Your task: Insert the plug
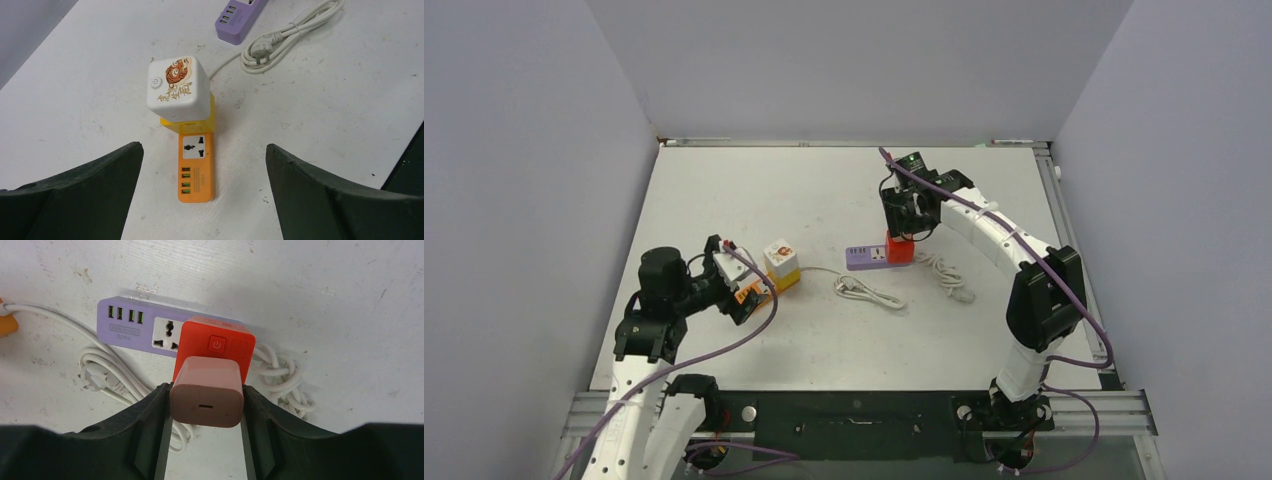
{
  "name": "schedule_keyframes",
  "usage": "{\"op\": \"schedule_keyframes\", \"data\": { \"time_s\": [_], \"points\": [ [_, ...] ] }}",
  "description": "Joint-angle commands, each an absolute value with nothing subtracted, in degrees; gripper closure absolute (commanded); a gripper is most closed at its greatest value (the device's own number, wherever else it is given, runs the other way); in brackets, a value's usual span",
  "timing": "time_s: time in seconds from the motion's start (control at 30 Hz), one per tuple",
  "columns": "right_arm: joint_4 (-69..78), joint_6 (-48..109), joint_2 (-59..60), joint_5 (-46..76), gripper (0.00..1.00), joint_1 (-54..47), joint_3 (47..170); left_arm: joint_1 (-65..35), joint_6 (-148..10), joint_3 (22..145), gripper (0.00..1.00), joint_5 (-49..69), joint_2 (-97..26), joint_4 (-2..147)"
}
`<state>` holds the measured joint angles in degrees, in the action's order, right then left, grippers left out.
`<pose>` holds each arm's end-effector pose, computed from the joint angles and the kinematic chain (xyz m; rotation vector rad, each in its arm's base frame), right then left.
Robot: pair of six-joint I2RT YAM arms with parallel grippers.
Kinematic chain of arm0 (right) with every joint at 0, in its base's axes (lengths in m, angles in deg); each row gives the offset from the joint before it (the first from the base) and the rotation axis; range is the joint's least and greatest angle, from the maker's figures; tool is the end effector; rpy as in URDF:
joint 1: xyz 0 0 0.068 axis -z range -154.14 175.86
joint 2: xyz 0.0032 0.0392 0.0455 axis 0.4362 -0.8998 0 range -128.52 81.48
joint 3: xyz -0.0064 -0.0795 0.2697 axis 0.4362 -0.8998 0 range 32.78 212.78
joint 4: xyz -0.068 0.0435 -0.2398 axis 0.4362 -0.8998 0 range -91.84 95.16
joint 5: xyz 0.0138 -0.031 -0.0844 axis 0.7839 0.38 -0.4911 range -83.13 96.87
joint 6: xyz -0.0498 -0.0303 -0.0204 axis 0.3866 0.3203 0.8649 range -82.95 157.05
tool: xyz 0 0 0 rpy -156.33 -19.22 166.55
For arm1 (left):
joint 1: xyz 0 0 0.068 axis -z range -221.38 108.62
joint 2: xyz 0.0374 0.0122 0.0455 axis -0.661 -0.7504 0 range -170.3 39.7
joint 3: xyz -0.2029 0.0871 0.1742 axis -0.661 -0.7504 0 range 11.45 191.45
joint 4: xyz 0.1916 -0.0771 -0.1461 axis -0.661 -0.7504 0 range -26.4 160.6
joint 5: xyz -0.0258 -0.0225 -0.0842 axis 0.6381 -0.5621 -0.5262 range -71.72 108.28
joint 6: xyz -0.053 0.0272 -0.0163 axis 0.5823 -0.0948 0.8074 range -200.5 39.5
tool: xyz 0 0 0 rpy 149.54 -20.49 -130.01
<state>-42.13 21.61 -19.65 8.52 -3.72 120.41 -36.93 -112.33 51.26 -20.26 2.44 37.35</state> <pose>0.3253 0.1863 0.2791 -0.3380 2.6438 0.3014 0.1282 -0.0391 0.2927 0.9838 1.7459 -0.4028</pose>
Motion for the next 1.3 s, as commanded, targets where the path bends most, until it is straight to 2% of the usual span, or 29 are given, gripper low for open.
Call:
{"op": "schedule_keyframes", "data": {
  "time_s": [0.0,1.27],
  "points": [
    [-47.2,22.4,-22.2,10.0,0.95,-3.8,121.1,-36.8,-115.2,50.8,0.11,-24.0,2.8,35.7],
    [-41.6,21.2,-23.7,9.4,0.95,-4.3,104.7,-36.7,-113.2,49.0,0.12,-23.7,4.0,38.3]
  ]
}}
